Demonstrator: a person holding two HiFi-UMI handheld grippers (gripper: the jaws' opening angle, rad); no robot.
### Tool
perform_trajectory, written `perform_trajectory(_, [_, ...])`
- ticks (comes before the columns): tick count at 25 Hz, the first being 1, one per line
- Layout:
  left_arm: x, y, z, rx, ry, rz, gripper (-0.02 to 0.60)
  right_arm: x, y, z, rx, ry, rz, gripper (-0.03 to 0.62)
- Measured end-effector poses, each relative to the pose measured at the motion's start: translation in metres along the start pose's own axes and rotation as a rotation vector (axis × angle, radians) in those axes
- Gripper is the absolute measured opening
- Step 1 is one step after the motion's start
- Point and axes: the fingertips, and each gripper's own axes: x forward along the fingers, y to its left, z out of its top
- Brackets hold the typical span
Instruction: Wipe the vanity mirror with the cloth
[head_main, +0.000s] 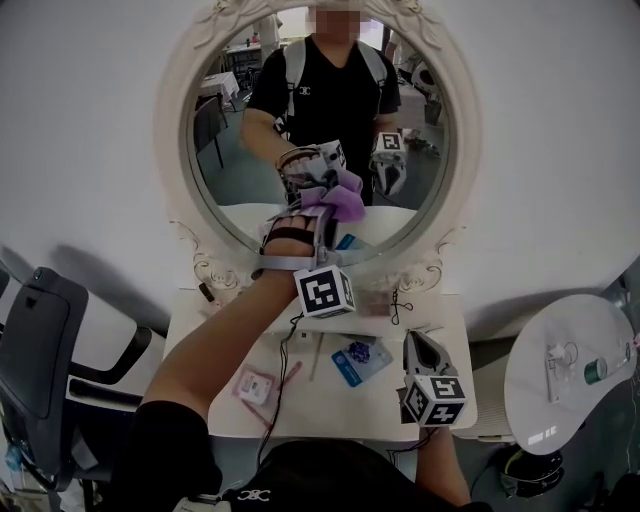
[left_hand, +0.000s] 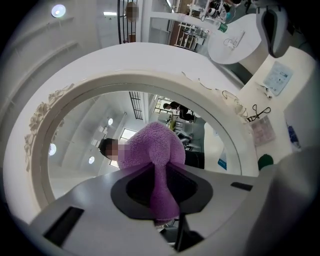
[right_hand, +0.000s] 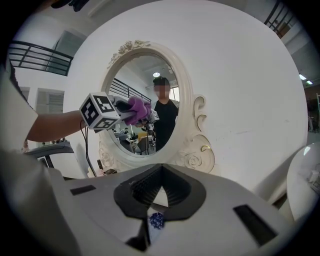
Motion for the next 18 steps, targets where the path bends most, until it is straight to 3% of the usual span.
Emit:
perform_trajectory(4, [0.004,-0.057,-0.009,0.000,-0.020,-0.092,0.072,-0.004,0.000,-0.003,0.002,0.004,-0.009,0.011])
perform_trajectory(11, [0.005,-0.168,-0.048,0.103,0.037,-0.292,0.072,-0.013,-0.007,-0.011,0.003,0.024,-0.042,0.011])
perform_trajectory(18, [0.007,-0.193,-0.056,0.055,0.073,-0.352,0.072,-0.019,-0.009,-0.013,-0.012,0.036,-0.061,0.011])
